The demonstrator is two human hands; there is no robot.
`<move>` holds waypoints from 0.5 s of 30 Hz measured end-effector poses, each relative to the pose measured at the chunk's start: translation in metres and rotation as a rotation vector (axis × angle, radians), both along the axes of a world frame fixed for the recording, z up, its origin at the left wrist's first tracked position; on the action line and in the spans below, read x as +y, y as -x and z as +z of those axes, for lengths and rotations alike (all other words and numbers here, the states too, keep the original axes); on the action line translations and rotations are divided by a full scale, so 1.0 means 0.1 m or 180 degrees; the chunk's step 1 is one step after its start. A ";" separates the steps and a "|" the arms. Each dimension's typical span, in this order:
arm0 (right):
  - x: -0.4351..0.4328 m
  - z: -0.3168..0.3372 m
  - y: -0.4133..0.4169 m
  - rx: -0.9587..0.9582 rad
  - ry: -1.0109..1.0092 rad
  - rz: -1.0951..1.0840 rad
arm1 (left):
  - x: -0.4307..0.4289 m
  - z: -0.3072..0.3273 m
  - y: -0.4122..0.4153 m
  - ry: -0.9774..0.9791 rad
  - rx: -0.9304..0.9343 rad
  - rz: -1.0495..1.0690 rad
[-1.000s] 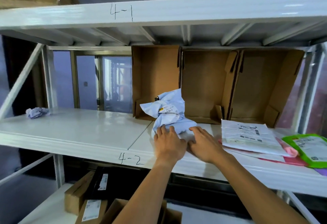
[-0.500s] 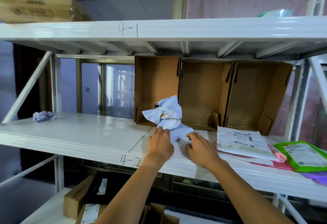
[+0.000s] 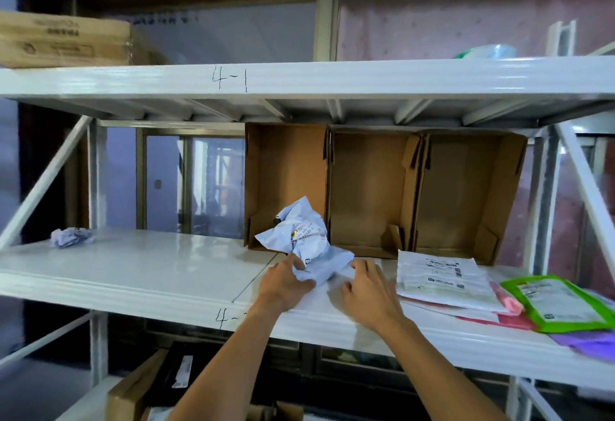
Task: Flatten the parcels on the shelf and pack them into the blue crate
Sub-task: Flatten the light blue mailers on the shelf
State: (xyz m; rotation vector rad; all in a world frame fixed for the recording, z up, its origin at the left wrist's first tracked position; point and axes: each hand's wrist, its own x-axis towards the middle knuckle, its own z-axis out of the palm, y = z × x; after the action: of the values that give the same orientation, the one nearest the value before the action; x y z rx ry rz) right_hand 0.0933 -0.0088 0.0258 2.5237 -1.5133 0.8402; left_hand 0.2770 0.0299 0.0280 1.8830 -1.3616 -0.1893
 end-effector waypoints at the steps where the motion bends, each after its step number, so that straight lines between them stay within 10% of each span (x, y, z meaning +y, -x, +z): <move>1: 0.01 0.01 0.00 0.0082 -0.0104 0.0074 | 0.00 0.01 0.01 0.0038 0.0122 -0.0016; 15: 0.05 0.04 0.04 -0.0134 -0.0486 0.0192 | -0.40 0.00 0.12 0.0412 0.1225 0.0075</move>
State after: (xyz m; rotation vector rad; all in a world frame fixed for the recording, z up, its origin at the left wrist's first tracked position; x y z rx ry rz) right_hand 0.0897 -0.0040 0.0294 2.6882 -1.5787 0.8203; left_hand 0.2651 -0.0098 0.0280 1.6510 -1.0624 -0.4185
